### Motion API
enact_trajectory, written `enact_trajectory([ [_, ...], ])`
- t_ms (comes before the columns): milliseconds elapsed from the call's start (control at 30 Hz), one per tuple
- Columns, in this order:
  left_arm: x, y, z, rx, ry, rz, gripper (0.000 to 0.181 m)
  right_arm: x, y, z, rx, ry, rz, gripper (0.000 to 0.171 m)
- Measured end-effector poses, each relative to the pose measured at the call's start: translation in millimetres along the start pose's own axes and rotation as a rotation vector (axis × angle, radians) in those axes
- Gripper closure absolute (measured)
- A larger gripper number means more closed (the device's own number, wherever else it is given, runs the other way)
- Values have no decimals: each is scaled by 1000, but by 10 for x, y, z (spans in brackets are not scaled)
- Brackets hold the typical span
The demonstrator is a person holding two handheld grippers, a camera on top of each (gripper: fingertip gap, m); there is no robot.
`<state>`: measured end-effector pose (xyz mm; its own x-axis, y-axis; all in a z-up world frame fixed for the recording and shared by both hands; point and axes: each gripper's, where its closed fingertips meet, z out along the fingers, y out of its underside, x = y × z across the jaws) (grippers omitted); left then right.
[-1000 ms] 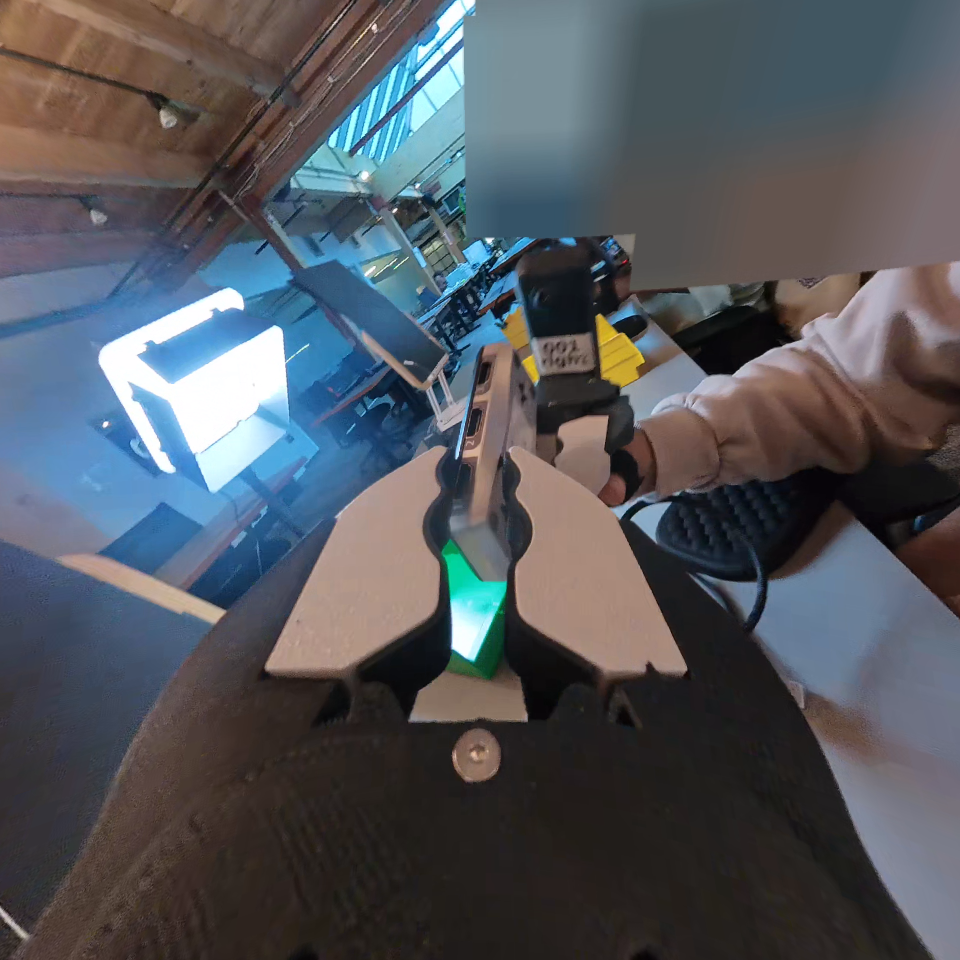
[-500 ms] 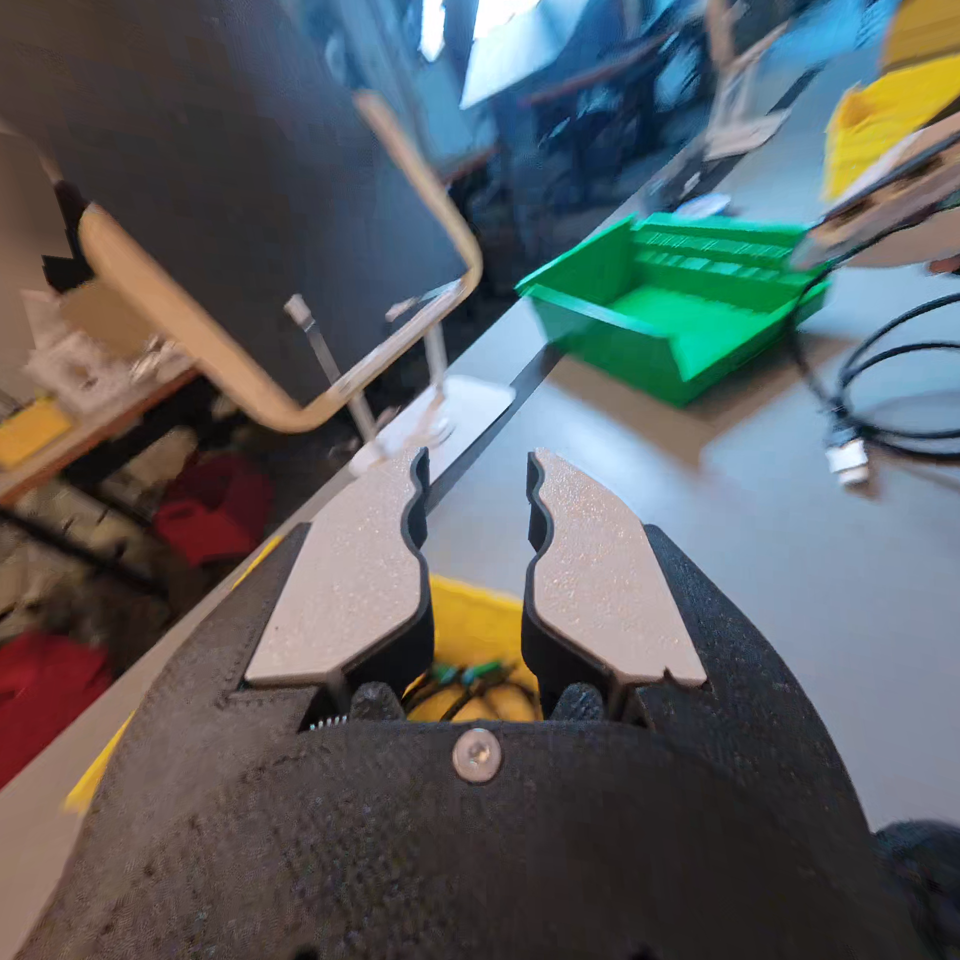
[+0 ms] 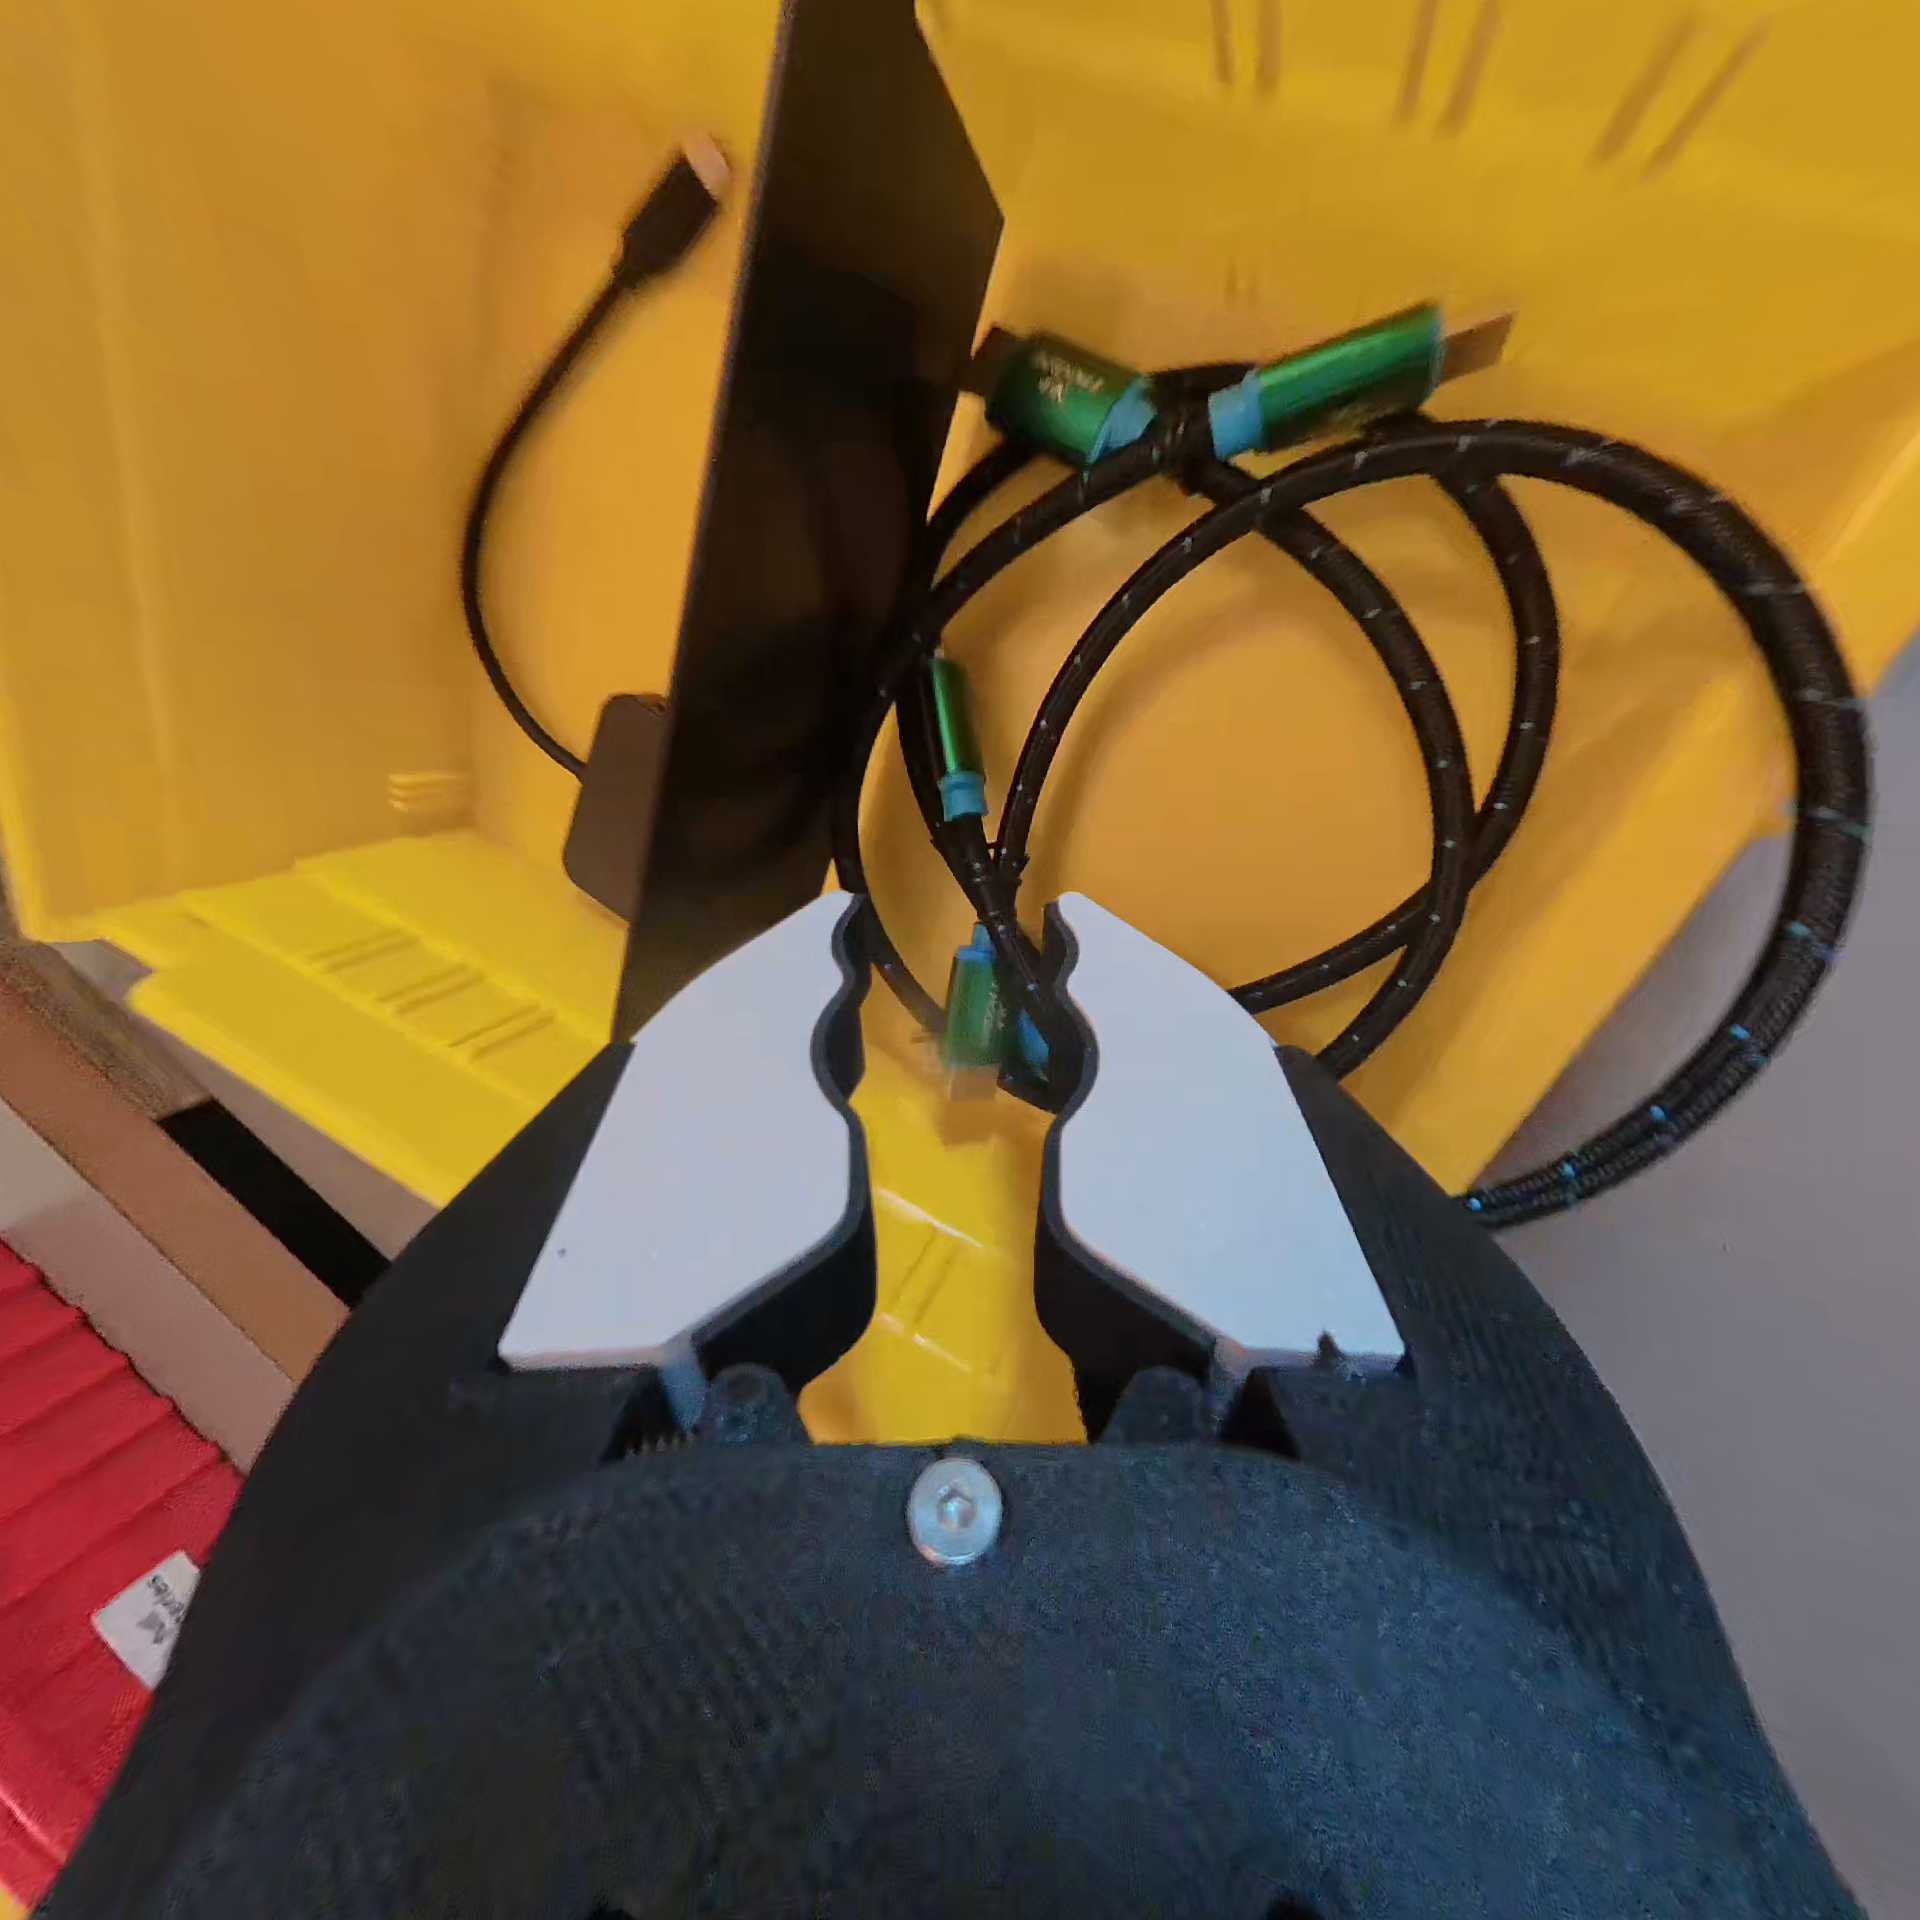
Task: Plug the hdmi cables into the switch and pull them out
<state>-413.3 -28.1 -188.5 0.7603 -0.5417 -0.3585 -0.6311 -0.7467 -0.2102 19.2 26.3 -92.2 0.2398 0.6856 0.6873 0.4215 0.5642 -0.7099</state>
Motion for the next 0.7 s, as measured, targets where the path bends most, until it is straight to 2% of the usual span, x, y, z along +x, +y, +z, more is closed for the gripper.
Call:
enact_trajectory([
  [200, -6, 33, 318, -152, 33, -60, 152, -15, 4, -17, 7, -1, 7, 149],
  [333, -15, -28, 419, -133, 105, -178, 154, -25, 29, -33, 10, -6, 13, 148],
  [500, 53, -35, 459, -87, 237, -287, 163, -30, 44, -31, 14, -11, 21, 148],
  [600, 77, -43, 413, -75, 246, -262, 173, -30, 34, -41, 19, -9, 15, 148],
  [700, 154, -57, 245, -70, 272, -219, 173, -19, 30, -56, 25, -4, 17, 149],
])
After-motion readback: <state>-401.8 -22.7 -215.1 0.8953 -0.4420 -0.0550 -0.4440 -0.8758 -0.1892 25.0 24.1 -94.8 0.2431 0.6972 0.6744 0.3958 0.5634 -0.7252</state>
